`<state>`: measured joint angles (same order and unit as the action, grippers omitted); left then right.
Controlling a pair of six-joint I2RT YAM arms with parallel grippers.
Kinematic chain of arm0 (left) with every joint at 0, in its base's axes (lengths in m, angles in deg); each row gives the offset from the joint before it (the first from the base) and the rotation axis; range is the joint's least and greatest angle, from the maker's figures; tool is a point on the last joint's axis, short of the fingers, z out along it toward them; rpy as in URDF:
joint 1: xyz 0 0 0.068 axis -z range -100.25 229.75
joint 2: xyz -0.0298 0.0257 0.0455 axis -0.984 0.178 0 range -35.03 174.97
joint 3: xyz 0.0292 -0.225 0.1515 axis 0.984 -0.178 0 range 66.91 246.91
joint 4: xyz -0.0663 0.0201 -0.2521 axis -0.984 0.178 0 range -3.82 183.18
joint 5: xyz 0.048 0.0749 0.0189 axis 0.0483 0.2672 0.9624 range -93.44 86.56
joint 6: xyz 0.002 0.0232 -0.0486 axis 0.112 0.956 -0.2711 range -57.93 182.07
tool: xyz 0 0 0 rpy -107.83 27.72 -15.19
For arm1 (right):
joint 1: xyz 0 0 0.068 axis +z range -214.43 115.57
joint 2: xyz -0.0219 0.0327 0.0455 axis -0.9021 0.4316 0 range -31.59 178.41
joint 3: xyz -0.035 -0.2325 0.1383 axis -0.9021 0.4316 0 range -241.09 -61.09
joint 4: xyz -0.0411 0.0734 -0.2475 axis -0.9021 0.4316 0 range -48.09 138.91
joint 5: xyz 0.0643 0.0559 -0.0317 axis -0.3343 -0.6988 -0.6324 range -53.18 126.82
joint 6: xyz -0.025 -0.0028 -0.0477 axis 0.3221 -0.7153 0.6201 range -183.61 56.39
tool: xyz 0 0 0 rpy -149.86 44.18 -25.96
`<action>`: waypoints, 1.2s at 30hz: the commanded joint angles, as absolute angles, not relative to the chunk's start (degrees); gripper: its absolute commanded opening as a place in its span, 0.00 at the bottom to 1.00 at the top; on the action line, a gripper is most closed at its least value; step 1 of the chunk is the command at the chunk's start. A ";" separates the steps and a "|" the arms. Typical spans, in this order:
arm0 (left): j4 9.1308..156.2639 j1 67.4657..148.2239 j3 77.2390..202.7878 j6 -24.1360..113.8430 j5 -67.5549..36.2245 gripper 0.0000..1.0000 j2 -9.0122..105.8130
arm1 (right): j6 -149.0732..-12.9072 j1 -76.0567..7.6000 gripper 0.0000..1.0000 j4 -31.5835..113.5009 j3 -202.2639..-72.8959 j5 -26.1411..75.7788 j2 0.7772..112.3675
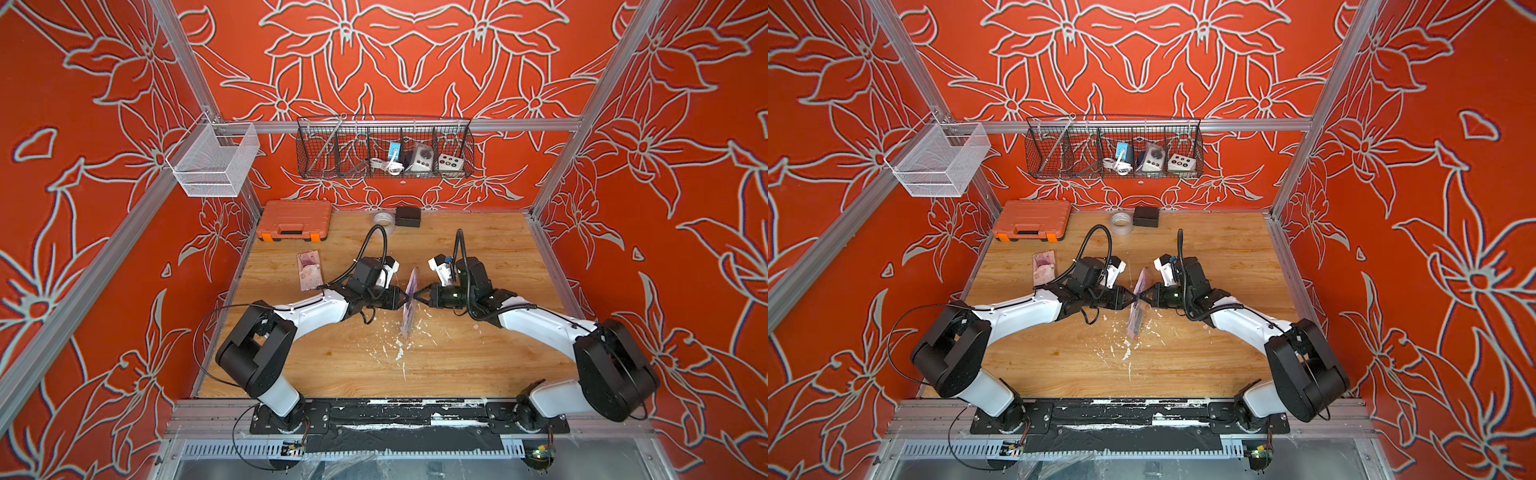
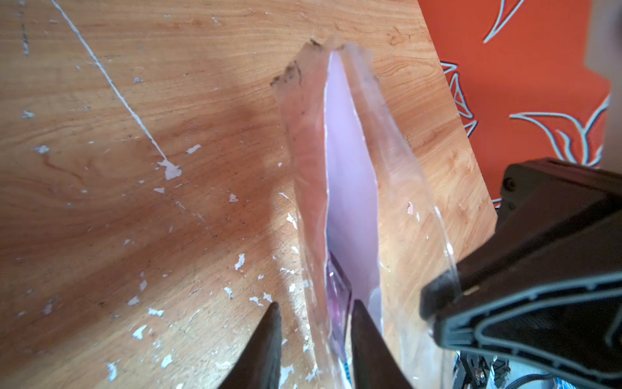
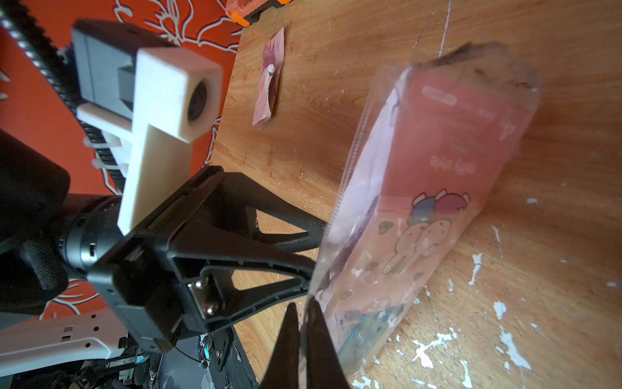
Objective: Open the ruler set and take out the ruler
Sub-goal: Open the ruler set bag.
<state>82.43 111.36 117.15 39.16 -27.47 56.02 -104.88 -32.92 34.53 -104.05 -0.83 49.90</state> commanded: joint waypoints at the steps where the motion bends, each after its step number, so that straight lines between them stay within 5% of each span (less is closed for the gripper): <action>1: 82.53 111.65 116.82 40.11 -26.00 0.32 55.21 | -104.19 -33.14 0.00 33.46 -104.66 -1.70 49.52; 5: 82.66 111.65 116.45 40.50 -25.25 0.17 55.05 | -104.02 -33.14 0.00 33.56 -104.60 -1.77 49.40; 9: 83.39 111.66 116.82 40.38 -24.27 0.18 56.04 | -103.73 -33.12 0.00 33.54 -104.54 -1.68 49.64; 17: 83.49 112.01 117.14 41.38 -23.95 0.00 56.71 | -103.02 -33.11 0.00 33.78 -104.67 -1.45 50.30; 36: 89.57 113.31 117.24 47.30 -16.36 0.00 47.79 | -100.90 -33.12 0.00 37.33 -107.33 5.38 56.20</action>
<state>87.46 112.52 116.80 44.84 -17.41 46.38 -102.04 -32.92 36.04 -106.19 2.43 54.34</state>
